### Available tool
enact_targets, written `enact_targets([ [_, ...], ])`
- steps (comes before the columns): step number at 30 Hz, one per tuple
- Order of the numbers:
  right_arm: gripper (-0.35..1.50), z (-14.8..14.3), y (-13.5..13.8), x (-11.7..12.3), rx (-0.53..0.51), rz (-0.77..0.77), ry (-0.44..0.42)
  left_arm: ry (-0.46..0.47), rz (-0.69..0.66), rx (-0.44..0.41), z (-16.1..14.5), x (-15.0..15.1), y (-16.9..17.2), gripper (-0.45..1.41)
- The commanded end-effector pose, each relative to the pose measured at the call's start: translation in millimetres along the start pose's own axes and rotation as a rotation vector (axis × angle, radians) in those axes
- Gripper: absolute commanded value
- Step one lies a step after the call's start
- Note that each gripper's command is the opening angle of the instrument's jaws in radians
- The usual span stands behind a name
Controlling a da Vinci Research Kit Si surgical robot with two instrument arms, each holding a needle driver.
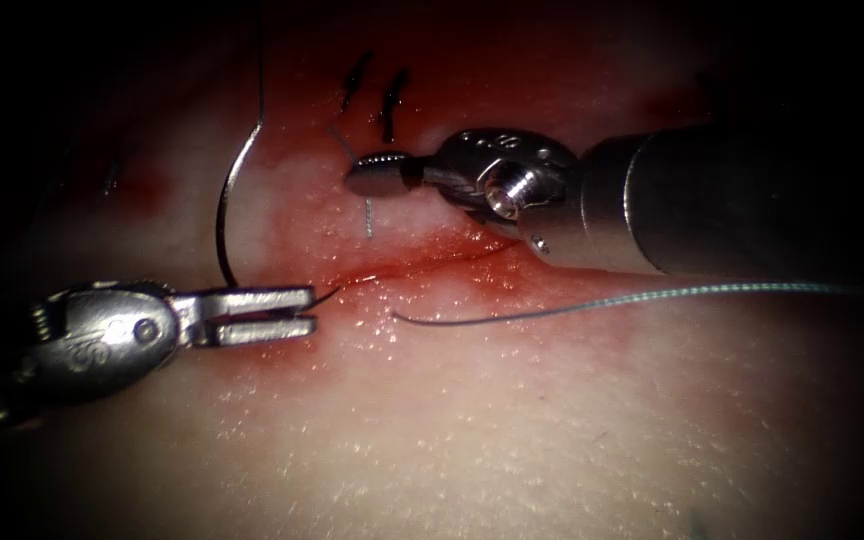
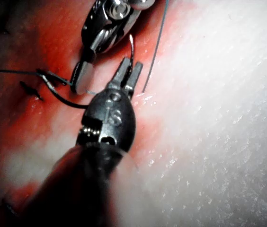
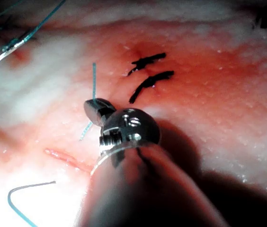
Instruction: Wound Closure
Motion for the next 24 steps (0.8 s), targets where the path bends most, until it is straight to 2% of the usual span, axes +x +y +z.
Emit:
enact_targets([
  [1,-0.35,1.2,-0.3,0.0,0.01,0.0,0.012,0.001,0.001,-0.001,0.6,-0.5,-0.1,-0.45],
  [8,-0.35,0.3,-0.8,1.1,0.069,-0.096,0.078,-0.015,0.017,0.01,0.0,-1.5,0.0,-0.45],
  [17,-0.35,-2.3,-2.4,3.3,0.067,-0.168,0.144,-0.037,0.012,0.027,-0.6,-3.6,-0.1,-0.45],
  [24,-0.35,-3.4,-2.5,3.8,0.07,-0.193,0.191,-0.061,0.0,0.039,-1.5,-5.4,-0.3,-0.45],
])
